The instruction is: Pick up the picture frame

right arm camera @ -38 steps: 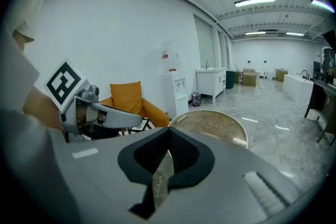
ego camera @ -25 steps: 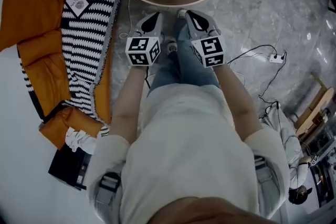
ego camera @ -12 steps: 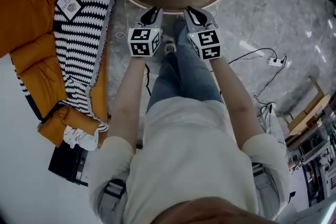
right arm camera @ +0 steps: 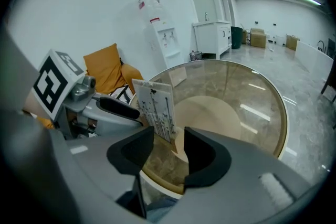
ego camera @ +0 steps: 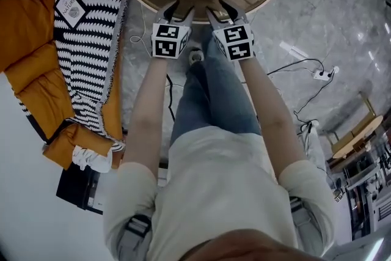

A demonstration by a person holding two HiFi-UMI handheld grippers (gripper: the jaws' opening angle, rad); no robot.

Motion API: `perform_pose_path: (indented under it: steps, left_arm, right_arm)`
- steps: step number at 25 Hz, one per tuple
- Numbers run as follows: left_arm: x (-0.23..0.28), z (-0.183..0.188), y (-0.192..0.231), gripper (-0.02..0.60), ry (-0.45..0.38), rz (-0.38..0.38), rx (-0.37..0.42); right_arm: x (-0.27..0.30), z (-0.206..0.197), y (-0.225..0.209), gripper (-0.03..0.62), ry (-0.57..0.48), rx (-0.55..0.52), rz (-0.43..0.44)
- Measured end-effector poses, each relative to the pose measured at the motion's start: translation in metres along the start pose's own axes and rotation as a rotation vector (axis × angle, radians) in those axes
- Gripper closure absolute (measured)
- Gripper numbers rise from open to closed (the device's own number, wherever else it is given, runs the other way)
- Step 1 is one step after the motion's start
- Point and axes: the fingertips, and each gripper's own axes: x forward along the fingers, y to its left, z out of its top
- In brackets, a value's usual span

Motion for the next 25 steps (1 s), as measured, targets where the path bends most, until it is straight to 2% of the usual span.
perform_pose_path:
  steps: [4, 11, 20, 25]
  left_arm:
    - [0.020, -0.006, 0.005, 0.383, 0.029, -0.007, 0.012]
    - [0.039, -0.009, 0.010, 0.383, 0.051, -0.014, 0.039]
    - [0.041, -0.010, 0.011, 0.385, 0.045, 0.009, 0.035]
    - [0.027, -0.005, 0.008, 0.390, 0.012, 0.024, 0.033]
  right_arm:
    - [0.024, -0.010, -0.010, 0.390, 0.034, -0.002, 0.008]
    - [0.049, -0.019, -0.015, 0.388, 0.049, 0.002, 0.029]
    - [0.052, -0.023, -0.013, 0.405, 0.054, 0.005, 0.026]
    - [0.041, -0.016, -0.005, 0.408, 0.028, 0.007, 0.014]
